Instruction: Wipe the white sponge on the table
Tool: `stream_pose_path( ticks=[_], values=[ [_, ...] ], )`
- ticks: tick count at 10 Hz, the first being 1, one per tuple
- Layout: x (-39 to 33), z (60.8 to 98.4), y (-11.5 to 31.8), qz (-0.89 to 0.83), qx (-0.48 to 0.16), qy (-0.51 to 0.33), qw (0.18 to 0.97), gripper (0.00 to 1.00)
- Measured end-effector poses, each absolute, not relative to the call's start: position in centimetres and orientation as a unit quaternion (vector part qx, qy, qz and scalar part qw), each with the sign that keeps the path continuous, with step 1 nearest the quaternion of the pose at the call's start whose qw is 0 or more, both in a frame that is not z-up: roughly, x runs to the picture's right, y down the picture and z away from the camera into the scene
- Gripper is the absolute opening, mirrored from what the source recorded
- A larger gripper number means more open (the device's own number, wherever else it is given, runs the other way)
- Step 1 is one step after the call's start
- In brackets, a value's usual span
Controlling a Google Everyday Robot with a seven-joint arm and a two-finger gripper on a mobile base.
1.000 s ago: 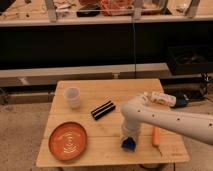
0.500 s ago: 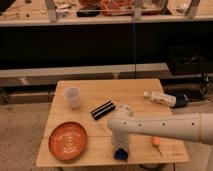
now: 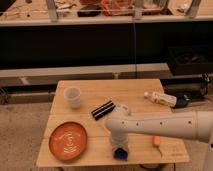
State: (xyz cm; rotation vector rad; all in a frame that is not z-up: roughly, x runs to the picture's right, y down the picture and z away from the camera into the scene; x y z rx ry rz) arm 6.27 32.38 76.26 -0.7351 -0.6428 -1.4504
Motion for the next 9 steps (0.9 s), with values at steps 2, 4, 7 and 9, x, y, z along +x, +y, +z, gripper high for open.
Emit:
stream_pose_path(
  ticks=[2,4,7,9],
  values=[
    [4.3,77.7,28.8,-0.656,-0.301,-0.282,0.632,0.0],
    [3.7,79.4,25.1,-0.664,-0.282,-0.282,0.632,0.0],
    [3.5,81.7,20.7,-0.66,-0.253,-0.294,0.643,0.0],
    [5.7,82.0,19.7,-0.644,-0.246,-0.296,0.661,0.0]
  ],
)
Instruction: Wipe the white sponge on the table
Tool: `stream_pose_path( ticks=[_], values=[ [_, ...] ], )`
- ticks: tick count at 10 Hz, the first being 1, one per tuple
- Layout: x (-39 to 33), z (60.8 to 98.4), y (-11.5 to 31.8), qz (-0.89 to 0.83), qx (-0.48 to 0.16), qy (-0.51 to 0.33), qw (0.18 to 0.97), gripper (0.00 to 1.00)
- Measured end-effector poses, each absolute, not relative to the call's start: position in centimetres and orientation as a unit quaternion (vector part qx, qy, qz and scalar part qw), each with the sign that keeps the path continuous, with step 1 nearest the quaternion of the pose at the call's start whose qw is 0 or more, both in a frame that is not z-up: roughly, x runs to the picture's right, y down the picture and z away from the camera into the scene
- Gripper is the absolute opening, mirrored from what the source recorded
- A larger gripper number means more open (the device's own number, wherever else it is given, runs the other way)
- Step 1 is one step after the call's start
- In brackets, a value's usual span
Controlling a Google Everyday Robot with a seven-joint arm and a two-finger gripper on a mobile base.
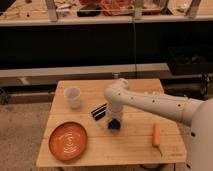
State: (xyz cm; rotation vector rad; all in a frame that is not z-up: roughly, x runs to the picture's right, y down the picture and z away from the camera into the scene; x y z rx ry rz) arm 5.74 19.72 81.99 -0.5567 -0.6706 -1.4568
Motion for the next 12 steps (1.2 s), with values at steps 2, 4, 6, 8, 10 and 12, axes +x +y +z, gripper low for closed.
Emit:
stream_pose_path(
  ticks=[2,4,6,8,10,12],
  values=[
    [8.5,82.1,19.7,-0.623,-0.246,-0.295,0.681,0.0],
    [10.5,82.6,20.5,-0.6,-0.253,-0.299,0.698,0.0],
    [11.0,82.9,22.0,-0.59,-0.261,-0.306,0.7,0.0],
    [10.8,82.0,23.8,-0.588,-0.27,-0.308,0.698,0.0],
    [10.9,79.9,25.6,-0.59,-0.28,-0.296,0.697,0.0],
    [11.1,77.7,27.2,-0.59,-0.292,-0.285,0.697,0.0]
  ],
)
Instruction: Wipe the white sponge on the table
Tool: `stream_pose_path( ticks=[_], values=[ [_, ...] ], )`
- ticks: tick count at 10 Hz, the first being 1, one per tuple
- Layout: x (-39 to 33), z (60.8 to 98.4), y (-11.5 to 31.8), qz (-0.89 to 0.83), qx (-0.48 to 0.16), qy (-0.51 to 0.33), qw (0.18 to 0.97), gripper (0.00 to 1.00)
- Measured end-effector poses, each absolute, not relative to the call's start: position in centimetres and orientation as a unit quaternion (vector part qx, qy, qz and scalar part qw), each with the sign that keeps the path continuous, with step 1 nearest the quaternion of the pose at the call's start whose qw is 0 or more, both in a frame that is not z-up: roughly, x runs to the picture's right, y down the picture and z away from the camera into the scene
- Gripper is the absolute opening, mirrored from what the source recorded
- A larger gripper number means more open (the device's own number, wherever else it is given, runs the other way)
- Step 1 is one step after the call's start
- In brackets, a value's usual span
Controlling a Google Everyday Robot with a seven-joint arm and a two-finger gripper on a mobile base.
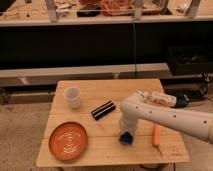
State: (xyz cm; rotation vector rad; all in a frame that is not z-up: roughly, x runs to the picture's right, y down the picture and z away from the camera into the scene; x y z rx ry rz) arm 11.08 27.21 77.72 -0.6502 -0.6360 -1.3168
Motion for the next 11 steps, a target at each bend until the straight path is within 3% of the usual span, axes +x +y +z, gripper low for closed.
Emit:
stream_pose_path(
  ticks=[4,11],
  values=[
    [9.6,75.7,30.0,-0.604,-0.31,-0.278,0.68,0.0],
    [2.0,79.6,27.0,-0.685,-0.287,-0.288,0.604,0.0]
  ],
)
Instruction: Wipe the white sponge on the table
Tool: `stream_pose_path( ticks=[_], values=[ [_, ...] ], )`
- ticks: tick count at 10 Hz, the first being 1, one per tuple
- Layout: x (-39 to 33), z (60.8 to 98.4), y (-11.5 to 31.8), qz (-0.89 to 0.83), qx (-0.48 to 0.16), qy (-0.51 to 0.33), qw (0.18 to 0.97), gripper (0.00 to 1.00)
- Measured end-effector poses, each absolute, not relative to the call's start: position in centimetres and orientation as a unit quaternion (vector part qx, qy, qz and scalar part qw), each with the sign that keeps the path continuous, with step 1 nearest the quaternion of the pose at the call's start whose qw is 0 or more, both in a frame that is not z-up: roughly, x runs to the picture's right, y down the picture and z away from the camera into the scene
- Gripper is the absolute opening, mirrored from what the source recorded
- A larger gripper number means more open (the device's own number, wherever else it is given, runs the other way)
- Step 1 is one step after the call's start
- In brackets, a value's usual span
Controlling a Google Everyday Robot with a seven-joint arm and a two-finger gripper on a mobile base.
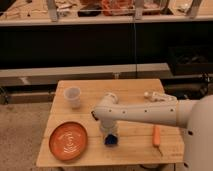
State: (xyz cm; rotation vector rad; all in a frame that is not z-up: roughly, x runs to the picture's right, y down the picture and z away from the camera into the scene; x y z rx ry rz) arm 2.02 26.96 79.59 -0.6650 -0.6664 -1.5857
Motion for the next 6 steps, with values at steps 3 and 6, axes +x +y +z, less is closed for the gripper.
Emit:
stream_pose_path(
  ticks=[3,6],
  values=[
    [4.4,80.5,24.8,-0.671,-0.281,-0.28,0.626,0.0],
    [9.7,81.2,22.3,-0.635,-0.274,-0.281,0.666,0.0]
  ],
)
